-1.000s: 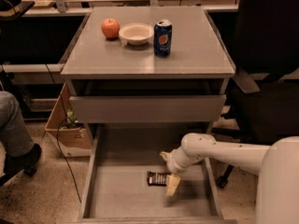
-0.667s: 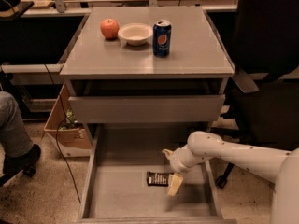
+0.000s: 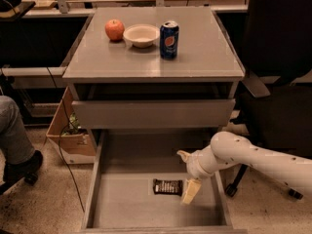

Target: Place rxbar chocolate into middle drawer

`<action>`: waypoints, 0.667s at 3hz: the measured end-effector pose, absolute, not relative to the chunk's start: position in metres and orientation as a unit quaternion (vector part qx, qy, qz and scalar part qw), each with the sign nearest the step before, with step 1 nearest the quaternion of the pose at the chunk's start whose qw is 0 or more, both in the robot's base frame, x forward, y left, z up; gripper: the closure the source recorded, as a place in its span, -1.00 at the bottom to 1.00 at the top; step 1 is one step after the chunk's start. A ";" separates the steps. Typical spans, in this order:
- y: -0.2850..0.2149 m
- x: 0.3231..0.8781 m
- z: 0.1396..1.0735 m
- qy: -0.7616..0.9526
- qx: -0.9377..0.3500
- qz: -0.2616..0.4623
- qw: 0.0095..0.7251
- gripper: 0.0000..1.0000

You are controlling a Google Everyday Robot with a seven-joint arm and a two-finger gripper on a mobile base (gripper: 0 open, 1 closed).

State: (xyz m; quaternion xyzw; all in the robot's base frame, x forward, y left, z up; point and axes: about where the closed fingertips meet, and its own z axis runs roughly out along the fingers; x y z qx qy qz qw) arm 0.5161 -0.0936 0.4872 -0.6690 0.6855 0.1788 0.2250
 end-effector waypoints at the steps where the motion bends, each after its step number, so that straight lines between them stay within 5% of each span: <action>1: -0.109 0.516 0.540 0.693 -0.668 0.148 0.226 -1.00; 2: -0.109 0.516 0.543 0.693 -0.669 0.146 0.226 -1.00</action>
Offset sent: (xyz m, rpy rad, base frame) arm 0.0035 -0.0245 0.0850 -0.0793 -0.0687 -0.0394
